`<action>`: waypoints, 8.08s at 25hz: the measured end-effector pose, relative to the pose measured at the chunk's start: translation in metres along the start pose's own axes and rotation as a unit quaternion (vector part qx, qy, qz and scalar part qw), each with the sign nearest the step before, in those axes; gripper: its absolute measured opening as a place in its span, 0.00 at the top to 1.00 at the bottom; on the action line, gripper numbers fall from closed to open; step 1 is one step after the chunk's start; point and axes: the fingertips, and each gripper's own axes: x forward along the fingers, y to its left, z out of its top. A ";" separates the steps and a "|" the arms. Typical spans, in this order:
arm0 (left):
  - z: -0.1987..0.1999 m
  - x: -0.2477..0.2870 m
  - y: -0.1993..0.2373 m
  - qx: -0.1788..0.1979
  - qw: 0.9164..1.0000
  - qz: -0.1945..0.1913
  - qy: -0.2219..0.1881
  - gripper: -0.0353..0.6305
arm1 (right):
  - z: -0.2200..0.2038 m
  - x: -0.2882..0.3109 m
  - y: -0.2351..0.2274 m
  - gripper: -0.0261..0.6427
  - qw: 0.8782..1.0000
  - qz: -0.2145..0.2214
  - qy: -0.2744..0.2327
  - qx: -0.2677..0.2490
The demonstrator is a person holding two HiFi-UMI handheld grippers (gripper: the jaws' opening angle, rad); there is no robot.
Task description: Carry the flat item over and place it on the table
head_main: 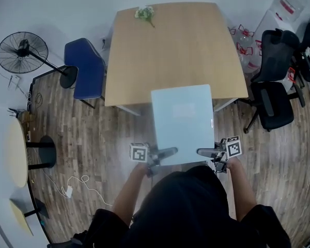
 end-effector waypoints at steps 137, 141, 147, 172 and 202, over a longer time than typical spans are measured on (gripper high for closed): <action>0.316 -0.012 0.232 0.103 0.924 0.355 -0.095 0.34 | 0.309 0.001 -0.249 0.39 0.923 -0.377 -0.052 -0.050; 0.311 -0.010 0.178 0.168 0.924 0.329 -0.103 0.34 | 0.317 0.006 -0.196 0.40 0.919 -0.372 -0.056 -0.121; 0.324 -0.007 0.081 0.239 0.907 0.301 -0.173 0.44 | 0.340 0.023 -0.095 0.44 0.914 -0.334 -0.161 -0.163; 0.391 -0.085 0.012 0.382 0.775 0.431 -0.260 0.95 | 0.402 -0.004 -0.002 0.96 0.761 -0.466 -0.252 -0.374; 0.455 -0.124 0.057 0.365 0.767 0.463 -0.253 0.95 | 0.447 0.025 -0.035 0.96 0.738 -0.494 -0.224 -0.401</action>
